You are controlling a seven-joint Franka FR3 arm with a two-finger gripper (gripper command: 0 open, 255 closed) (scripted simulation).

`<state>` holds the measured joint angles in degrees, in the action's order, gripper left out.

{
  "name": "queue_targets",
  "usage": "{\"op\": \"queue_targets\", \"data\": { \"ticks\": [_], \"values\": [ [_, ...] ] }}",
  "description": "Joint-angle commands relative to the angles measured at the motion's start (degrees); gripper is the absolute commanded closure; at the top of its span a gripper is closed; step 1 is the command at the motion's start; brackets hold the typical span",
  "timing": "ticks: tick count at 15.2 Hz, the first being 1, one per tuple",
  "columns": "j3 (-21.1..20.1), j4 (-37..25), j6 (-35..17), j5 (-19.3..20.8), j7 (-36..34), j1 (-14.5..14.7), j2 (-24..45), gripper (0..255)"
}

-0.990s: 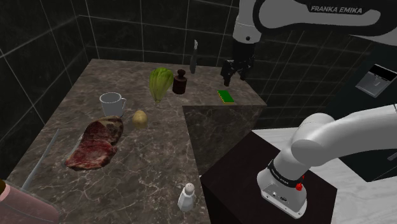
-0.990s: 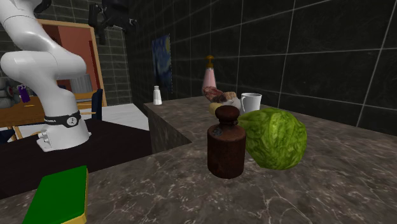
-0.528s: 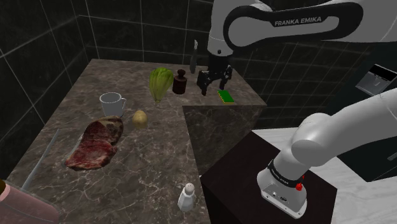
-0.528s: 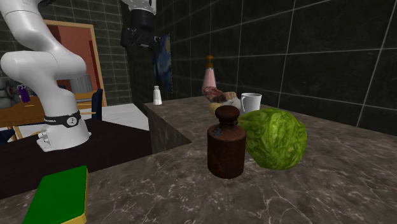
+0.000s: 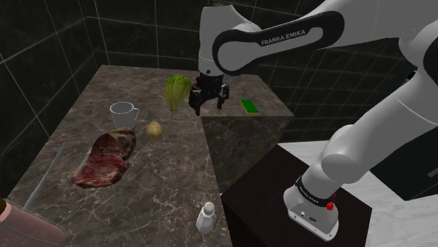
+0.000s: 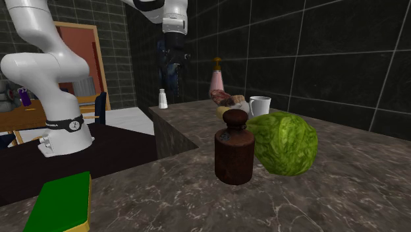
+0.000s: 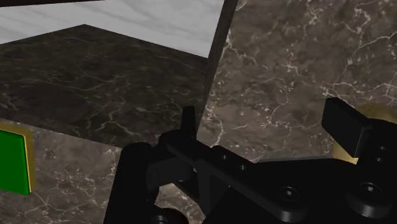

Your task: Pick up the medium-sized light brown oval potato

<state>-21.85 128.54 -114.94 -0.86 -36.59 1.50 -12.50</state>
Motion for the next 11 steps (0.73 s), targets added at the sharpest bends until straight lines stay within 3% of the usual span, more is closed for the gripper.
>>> {"op": "queue_targets", "data": {
  "ticks": [1, 6, 11],
  "values": [
    [-1.28, -2.3, -1.93, 1.27, -2.84, -0.01, 4.23, 0],
    [-3.5, -9.58, -5.38, 6.16, -10.42, 0.98, 15.61, 0],
    [-3.61, -18.95, -6.77, 11.78, -17.38, 3.8, 27.32, 0]
  ]
}}
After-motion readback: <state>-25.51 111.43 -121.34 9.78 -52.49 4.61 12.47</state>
